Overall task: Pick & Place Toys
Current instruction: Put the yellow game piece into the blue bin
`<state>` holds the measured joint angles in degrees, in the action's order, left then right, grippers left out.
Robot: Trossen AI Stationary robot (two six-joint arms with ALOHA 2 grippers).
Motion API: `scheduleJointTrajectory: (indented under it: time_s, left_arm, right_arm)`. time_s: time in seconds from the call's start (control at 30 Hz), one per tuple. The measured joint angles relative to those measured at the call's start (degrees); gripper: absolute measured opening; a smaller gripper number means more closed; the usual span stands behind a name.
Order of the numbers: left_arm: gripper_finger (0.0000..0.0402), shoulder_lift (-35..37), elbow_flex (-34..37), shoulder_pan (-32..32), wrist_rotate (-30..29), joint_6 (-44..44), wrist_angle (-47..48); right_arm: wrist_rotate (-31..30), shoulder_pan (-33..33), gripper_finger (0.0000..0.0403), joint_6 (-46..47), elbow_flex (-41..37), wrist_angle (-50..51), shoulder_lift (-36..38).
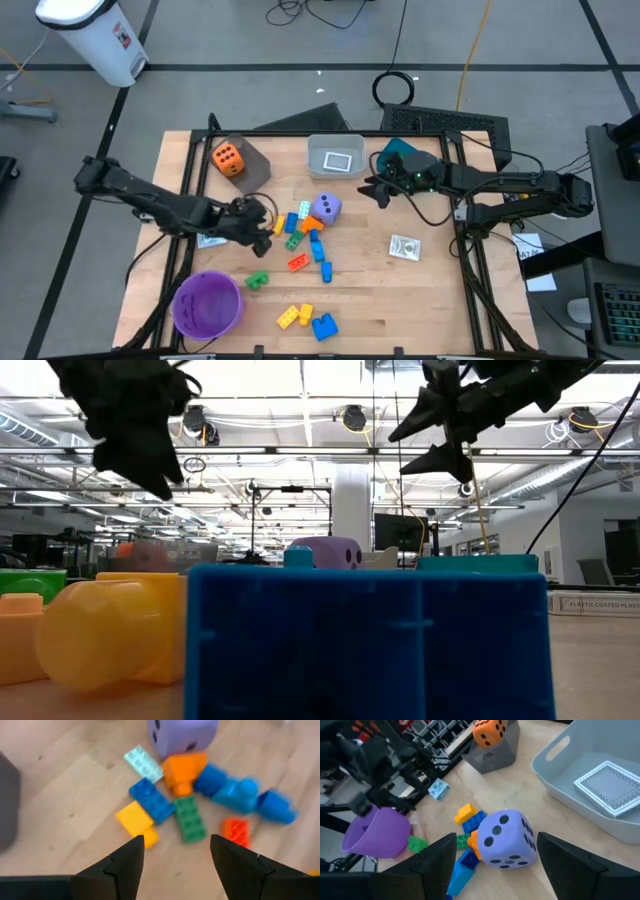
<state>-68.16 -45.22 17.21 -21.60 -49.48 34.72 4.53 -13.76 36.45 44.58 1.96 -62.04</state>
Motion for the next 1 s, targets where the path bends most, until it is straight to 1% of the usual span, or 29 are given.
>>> scheduleJointTrajectory:
  time_s: [0.13,0.23,0.37,0.5,0.57,0.67,0.73,0.87,1.0]
  left_arm:
    - [0.0234,-4.36,-0.47,-1.9,1.9,11.15,-2.22]
    - [0.0234,-6.96,-0.47,-4.03,3.76,19.64,-2.72]
    - [0.0234,-9.44,-0.47,-8.25,7.72,27.48,-3.02]
    - [0.0234,-11.19,-0.47,-12.67,10.4,37.31,-3.82]
    - [0.0234,-11.65,-0.47,-15.29,12.88,40.99,-3.89]
    - [0.0234,-12.28,-0.47,-18.99,17.66,42.96,-4.64]
    - [0.0234,-12.29,-0.47,-20.85,19.46,42.99,-4.59]
    - [0.0234,-12.24,-0.47,-23.01,20.16,42.5,-4.9]
    - [0.0234,-12.24,-0.47,-24.63,21.16,37.16,-4.78]
  right_arm:
    - [-0.01,0.0,0.0267,0.47,0.0,-0.91,0.0]
    - [0.01,0.0,0.0267,-2.65,0.0,-0.33,0.0]
    - [0.01,0.0,0.0267,-4.25,0.0,-0.42,0.0]
    - [0.05,0.0,0.0267,-4.63,0.0,-0.42,0.0]
    - [0.18,0.0,0.0267,-4.77,0.0,-0.32,0.0]
    - [0.2,0.0,0.0267,-4.69,0.0,0.12,0.0]
    - [0.2,0.0,0.0267,-4.76,0.0,0.11,0.0]
    - [0.21,0.0,0.0267,-4.63,0.0,0.14,0.0]
    - [0.22,0.0,0.0267,-4.76,0.0,0.45,0.0]
